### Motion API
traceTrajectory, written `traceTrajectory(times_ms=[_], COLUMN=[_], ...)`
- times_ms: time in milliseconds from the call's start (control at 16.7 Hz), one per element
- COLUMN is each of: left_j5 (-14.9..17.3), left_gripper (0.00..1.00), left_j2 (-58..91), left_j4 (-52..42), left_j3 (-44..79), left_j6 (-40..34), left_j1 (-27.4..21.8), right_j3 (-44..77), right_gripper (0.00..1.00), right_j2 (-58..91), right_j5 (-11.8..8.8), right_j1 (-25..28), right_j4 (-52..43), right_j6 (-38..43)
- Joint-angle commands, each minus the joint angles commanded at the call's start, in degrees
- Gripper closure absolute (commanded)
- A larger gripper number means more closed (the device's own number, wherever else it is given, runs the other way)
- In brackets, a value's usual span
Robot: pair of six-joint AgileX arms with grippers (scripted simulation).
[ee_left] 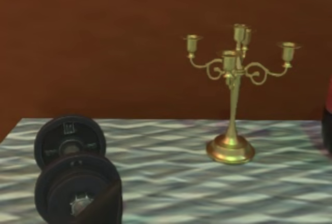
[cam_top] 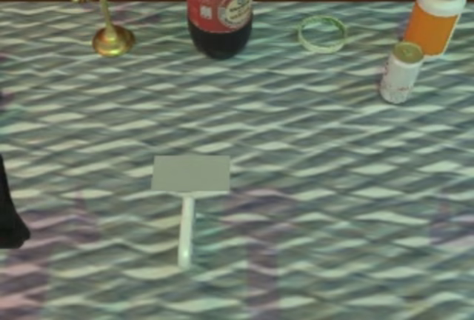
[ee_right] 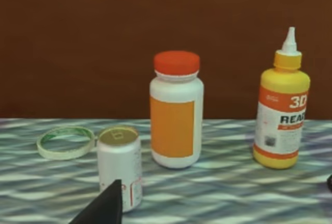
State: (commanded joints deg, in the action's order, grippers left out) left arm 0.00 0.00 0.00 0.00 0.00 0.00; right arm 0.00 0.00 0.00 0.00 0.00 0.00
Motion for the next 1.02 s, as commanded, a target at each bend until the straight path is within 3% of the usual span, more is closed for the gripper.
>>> traceTrajectory(times_ms=[240, 480, 1020], left_j5=[0.1, 0.3, 0.1], left_gripper=[0.00, 0.00, 0.00], left_j2=[1.8, 12.6, 63.8], left_j4=[-1.3, -8.6, -37.8], left_j3=[1.7, 12.0, 50.2], left_j6=[-0.6, -4.2, -17.1], left_j1=[-0.8, -4.6, -18.4], right_j3=[0.0, 0.0, 0.0], right_gripper=[0.00, 0.00, 0.00], right_j2=[0.0, 0.0, 0.0], right_j5=[0.0, 0.0, 0.0], right_j1=[0.0, 0.0, 0.0], right_j4=[0.0, 0.0, 0.0], right_j6=[0.0, 0.0, 0.0])
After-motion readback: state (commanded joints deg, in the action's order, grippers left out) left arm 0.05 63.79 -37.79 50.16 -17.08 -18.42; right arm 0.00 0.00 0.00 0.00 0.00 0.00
